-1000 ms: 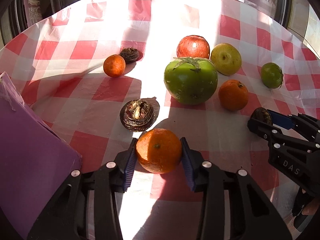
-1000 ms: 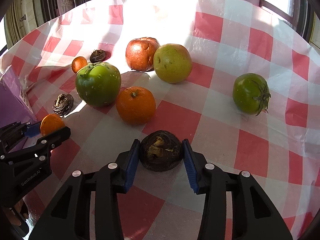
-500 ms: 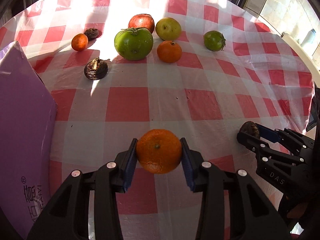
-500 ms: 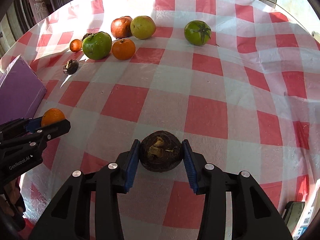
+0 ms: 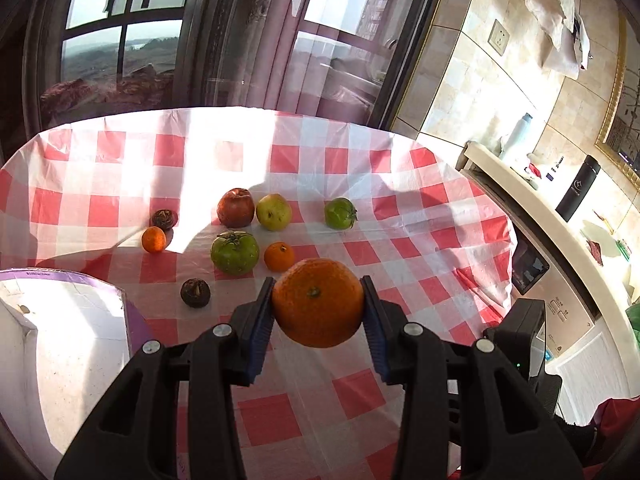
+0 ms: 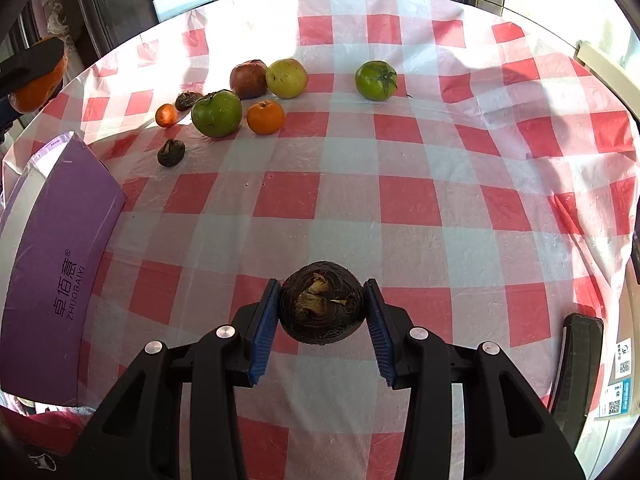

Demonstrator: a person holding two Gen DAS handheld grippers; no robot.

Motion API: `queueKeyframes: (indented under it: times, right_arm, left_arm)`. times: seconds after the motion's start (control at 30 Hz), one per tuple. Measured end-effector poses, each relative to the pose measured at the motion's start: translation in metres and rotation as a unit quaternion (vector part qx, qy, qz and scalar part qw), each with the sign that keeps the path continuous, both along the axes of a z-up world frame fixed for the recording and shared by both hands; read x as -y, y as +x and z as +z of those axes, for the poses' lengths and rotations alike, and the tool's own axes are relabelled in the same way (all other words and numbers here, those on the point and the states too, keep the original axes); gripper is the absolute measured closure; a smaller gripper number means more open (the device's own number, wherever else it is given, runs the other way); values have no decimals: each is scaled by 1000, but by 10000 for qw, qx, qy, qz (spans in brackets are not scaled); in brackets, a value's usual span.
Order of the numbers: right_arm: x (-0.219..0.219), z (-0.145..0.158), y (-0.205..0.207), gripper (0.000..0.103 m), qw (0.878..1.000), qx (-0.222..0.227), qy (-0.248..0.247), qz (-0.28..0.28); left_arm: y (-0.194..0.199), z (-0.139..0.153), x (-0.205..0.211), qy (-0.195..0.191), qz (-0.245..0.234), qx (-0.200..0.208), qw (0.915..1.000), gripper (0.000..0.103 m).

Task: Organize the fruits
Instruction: 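Lift both held fruits and carry them over the white purple-rimmed box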

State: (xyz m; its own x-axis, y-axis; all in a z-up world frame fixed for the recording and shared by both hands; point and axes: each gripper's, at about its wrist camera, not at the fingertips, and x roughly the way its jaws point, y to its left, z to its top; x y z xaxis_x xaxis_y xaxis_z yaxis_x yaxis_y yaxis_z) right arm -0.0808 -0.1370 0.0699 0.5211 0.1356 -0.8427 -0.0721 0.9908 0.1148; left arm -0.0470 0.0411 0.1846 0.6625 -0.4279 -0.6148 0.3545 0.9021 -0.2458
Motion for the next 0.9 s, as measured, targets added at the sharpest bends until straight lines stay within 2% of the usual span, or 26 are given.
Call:
queueKeyframes:
  times: [0.2,0.33,0.5,0.6,0.7,0.8,0.9]
  right_arm:
    - [-57,43,1,61,9975,259,375,547]
    - [-107,72,3,61,9917,465,597,1040]
    - [-165,100,9,61,9824,590,884,1538]
    - [-198,111,14,60,9766,551,1050,1795]
    - [-233,113,25,60,9719,259,1161,2032]
    - [-268,102,42,60,9685,-252,1105,2217]
    - [-299,80,57,60,9669,-810,900,2248]
  left_arm:
    - [-26,14,-72,539,512,162,9971,61]
    - [-41,6,-122,679,946,-77,9932,61]
    - [-51,-10,-173,731,1385,-615,9857,61]
    - [-47,-26,-195,924,1584,-1112,9767,61]
    - [-41,-48,-215,949,1740,-1686,9655,61]
    - [-35,-69,-228,882,1834,-2213,9538,61]
    - [-31,-91,-242,770,2032,-2767,9361,61]
